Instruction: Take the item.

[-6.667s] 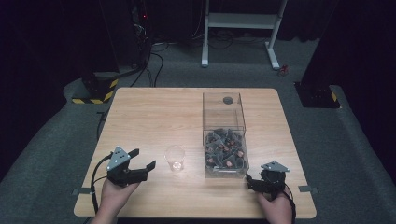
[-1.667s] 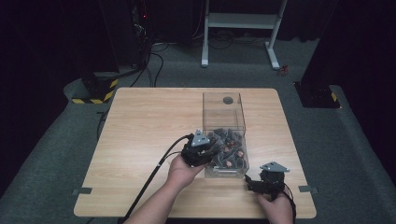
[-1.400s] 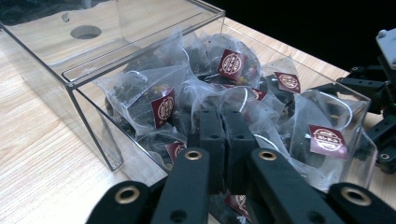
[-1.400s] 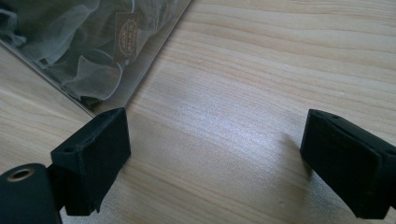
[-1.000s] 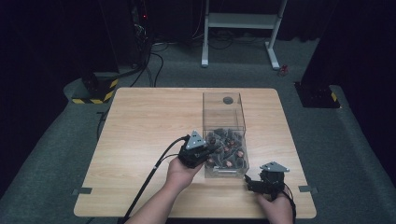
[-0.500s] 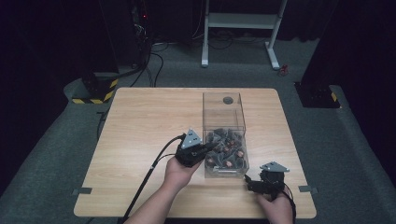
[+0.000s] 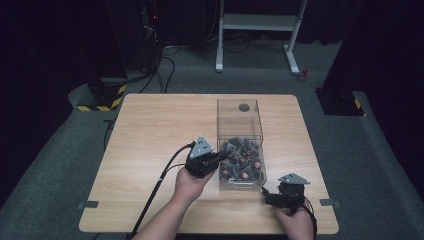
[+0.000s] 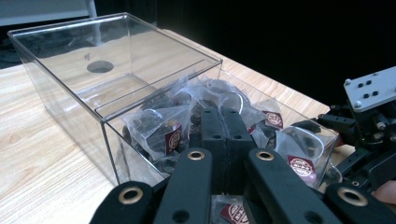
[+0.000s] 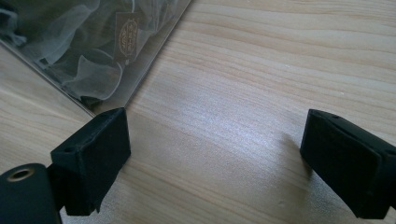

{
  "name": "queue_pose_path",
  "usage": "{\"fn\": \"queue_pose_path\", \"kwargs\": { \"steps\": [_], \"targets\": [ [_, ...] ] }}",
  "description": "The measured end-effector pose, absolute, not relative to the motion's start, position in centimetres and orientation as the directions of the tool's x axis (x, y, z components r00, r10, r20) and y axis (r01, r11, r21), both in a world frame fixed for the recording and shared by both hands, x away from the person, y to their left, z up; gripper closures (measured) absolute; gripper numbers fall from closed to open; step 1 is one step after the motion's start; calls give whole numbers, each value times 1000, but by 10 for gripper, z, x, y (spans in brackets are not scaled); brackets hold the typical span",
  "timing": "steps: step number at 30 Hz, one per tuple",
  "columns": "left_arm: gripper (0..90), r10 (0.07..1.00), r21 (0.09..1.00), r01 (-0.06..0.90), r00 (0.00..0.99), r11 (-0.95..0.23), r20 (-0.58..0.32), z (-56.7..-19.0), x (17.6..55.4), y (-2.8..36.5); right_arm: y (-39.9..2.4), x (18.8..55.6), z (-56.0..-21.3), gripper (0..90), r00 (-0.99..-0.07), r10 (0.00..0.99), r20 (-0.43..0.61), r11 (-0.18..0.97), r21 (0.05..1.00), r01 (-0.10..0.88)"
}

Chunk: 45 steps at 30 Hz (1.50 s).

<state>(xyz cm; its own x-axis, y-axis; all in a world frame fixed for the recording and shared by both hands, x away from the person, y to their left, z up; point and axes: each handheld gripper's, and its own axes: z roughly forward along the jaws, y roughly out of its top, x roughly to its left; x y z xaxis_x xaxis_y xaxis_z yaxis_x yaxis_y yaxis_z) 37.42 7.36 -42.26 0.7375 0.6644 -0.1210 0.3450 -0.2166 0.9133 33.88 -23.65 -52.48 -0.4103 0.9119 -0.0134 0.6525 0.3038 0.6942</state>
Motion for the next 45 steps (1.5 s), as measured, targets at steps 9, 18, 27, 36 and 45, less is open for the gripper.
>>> {"fn": "queue_pose_path", "kwargs": {
  "steps": [9, 18, 27, 36, 45],
  "targets": [
    [899, 660, 923, 330, 741, -196, -125, -417, 372, 78, -237, 339, -525, 83, -410, 912, -14, 304, 694, 652],
    [899, 663, 931, 322, 737, -173, -132, -413, 372, 81, -237, 339, -525, 82, -410, 912, -13, 304, 694, 653],
    [899, 661, 932, 317, 740, -173, -129, -413, 371, 82, -237, 339, -525, 82, -410, 912, -13, 304, 694, 653],
    [900, 662, 934, 312, 739, -172, -125, -412, 371, 84, -237, 339, -525, 82, -410, 912, -14, 304, 694, 652],
    [900, 668, 935, 311, 734, -172, -121, -412, 370, 88, -237, 339, -525, 83, -410, 912, -13, 304, 694, 653]
  ]
}}
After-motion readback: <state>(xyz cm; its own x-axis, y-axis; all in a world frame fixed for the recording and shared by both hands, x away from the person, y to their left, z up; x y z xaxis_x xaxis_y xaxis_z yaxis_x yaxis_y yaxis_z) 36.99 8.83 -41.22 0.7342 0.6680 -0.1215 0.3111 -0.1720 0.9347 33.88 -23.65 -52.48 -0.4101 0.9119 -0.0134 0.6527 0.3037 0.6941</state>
